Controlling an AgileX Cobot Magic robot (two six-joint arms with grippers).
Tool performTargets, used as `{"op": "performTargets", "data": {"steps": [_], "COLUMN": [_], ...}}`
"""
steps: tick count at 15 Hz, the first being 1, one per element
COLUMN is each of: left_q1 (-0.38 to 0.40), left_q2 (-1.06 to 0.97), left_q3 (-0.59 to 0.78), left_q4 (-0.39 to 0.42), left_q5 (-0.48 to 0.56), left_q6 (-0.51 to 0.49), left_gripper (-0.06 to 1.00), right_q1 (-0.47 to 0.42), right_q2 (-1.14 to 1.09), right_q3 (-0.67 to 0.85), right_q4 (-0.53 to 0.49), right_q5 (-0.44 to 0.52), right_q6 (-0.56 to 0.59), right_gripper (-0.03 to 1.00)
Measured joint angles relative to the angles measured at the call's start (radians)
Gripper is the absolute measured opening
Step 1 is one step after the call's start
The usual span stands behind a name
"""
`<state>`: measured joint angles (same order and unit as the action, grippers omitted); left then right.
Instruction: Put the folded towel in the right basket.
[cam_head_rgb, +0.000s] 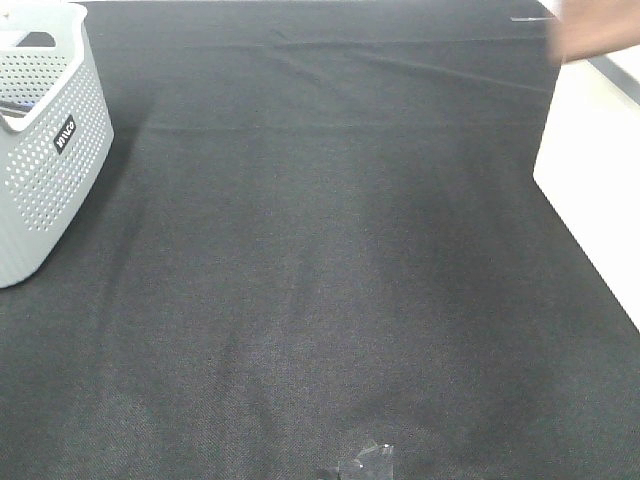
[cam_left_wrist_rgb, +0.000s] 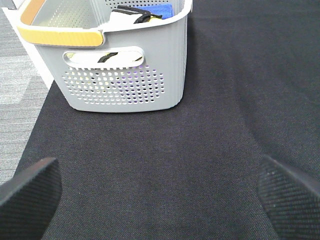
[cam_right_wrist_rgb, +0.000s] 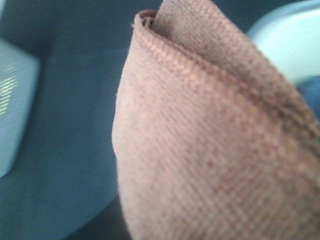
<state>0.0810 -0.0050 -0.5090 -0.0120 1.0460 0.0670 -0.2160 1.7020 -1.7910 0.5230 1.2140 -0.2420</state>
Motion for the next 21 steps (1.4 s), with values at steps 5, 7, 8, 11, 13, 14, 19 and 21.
{"op": "performTargets", "data": {"steps": [5, 7, 8, 11, 13, 14, 19, 21], "left_q1": [0.000, 0.000, 0.000, 0.000, 0.000, 0.000, 0.000, 0.000], "left_q2": [0.000, 0.000, 0.000, 0.000, 0.000, 0.000, 0.000, 0.000], "left_q3": [0.000, 0.000, 0.000, 0.000, 0.000, 0.000, 0.000, 0.000], "left_q4": [0.000, 0.000, 0.000, 0.000, 0.000, 0.000, 0.000, 0.000], "left_q5": [0.000, 0.000, 0.000, 0.000, 0.000, 0.000, 0.000, 0.000], "left_q6": [0.000, 0.000, 0.000, 0.000, 0.000, 0.000, 0.000, 0.000], "left_gripper": [0.99, 0.99, 0.99, 0.99, 0.99, 0.99, 0.99, 0.99], "right_q1": [-0.063, -0.063, -0.063, -0.063, -0.063, -0.063, -0.061, -0.028], "right_q2": [0.034, 0.088, 0.120, 0.199, 0.220, 0.222, 0.222, 0.216], "right_q3": [0.000, 0.000, 0.000, 0.000, 0.000, 0.000, 0.000, -0.014], "right_q4": [-0.407, -0.466, -0.466, -0.465, -0.465, -0.468, -0.475, -0.488], "right_q5": [-0.006, -0.025, -0.029, -0.029, -0.004, 0.000, 0.002, 0.003], "right_q6": [0.109, 0.140, 0.153, 0.155, 0.156, 0.156, 0.134, 0.133], "right_gripper": [0.13, 0.13, 0.13, 0.40, 0.84, 0.91, 0.97, 0.97]}}
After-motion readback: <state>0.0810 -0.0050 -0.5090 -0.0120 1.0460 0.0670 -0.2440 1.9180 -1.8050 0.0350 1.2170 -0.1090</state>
